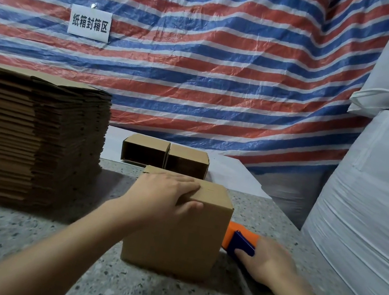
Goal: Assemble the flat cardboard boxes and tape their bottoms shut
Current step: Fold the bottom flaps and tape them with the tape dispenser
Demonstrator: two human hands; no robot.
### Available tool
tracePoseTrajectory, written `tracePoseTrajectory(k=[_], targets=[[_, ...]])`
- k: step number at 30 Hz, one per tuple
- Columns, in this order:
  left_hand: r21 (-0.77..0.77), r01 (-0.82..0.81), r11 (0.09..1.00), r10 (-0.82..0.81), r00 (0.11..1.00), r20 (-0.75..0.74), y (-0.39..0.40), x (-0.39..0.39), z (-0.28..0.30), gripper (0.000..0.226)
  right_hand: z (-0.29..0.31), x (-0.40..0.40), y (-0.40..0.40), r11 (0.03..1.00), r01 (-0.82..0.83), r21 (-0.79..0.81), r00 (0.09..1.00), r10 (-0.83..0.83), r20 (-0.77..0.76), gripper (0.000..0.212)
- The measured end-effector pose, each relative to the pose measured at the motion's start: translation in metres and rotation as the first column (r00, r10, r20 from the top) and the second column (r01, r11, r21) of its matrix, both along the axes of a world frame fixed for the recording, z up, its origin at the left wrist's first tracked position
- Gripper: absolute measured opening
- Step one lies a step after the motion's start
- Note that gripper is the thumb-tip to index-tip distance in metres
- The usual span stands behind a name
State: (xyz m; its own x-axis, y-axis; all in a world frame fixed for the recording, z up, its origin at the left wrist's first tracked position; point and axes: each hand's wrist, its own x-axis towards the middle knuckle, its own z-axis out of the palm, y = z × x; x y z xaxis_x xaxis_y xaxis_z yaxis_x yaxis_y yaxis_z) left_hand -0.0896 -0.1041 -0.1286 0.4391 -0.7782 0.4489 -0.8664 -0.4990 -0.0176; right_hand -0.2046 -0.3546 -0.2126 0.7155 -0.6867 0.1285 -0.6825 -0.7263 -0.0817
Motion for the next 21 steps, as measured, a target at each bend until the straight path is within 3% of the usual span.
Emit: tracePoseTrajectory(k=[3,5,8,10,13,15,18,21], targets=[[0.010,-0.008,1.000,0.008,1.000,-0.003,0.001,-0.001,0.001,0.062,0.001,0.001,-0.009,0.999,-0.046,-0.023,0.996,0.048,0.080,0.040],[0.003,-0.010,1.000,0.010,0.999,-0.031,0.002,-0.001,0.002,0.063,0.023,0.000,-0.013,0.989,-0.117,0.090,0.958,0.089,0.272,0.044],[-0.055,-0.020,0.998,0.010,0.985,-0.172,0.000,0.001,0.005,0.057,0.090,0.000,-0.012,0.923,-0.255,0.288,0.796,0.031,0.605,0.045],[-0.112,-0.035,0.993,-0.003,0.945,-0.327,0.000,0.004,0.010,0.049,0.140,-0.001,-0.006,0.860,-0.364,0.359,0.720,0.015,0.694,0.053],[-0.233,-0.044,0.972,-0.102,0.808,-0.581,0.005,0.011,0.020,0.043,0.198,0.004,0.015,0.630,-0.588,0.507,0.702,0.085,0.707,0.058],[-0.325,-0.060,0.944,-0.196,0.691,-0.695,0.007,0.017,0.024,0.043,0.215,0.016,0.031,0.504,-0.646,0.573,0.721,0.156,0.676,0.063],[-0.482,-0.123,0.867,-0.340,0.561,-0.755,0.007,0.023,0.025,0.046,0.214,0.039,0.051,0.525,-0.573,0.629,0.807,0.224,0.547,0.070],[-0.594,-0.233,0.770,-0.405,0.540,-0.737,0.004,0.026,0.027,0.063,0.210,0.055,0.057,0.584,-0.530,0.615,0.843,0.285,0.455,0.070]])
